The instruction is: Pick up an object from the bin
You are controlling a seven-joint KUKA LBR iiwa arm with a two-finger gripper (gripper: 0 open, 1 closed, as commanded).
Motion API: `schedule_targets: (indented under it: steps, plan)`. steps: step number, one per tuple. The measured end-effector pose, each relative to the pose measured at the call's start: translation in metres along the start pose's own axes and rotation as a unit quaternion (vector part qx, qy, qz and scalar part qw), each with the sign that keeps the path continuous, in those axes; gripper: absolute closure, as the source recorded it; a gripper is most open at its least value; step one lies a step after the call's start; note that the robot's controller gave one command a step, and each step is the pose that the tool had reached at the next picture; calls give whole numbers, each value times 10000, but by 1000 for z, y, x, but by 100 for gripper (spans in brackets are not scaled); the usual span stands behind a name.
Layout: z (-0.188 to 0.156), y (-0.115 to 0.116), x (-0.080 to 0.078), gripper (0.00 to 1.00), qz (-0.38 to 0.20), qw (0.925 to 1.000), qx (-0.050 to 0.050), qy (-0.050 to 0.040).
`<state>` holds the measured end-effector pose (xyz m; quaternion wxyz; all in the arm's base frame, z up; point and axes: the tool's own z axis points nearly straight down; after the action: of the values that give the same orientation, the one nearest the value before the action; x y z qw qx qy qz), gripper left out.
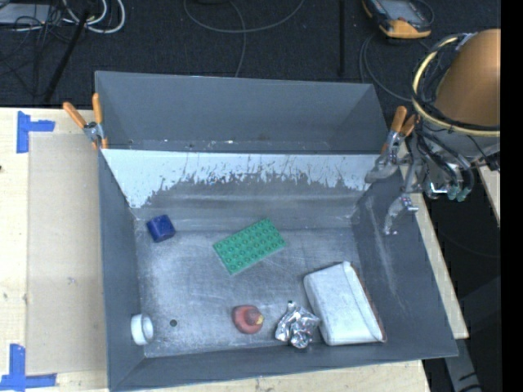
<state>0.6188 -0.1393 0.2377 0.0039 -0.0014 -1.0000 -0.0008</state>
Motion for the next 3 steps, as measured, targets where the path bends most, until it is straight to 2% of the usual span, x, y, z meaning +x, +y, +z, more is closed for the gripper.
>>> schedule_targets:
  steps: [1,2,3]
  plan:
    - [133,50,61,0,-984,9950,33,-138]
    - [128,67,35,0,144,9999,12,-86]
    - [133,153,32,0,627,9980,-1,-46]
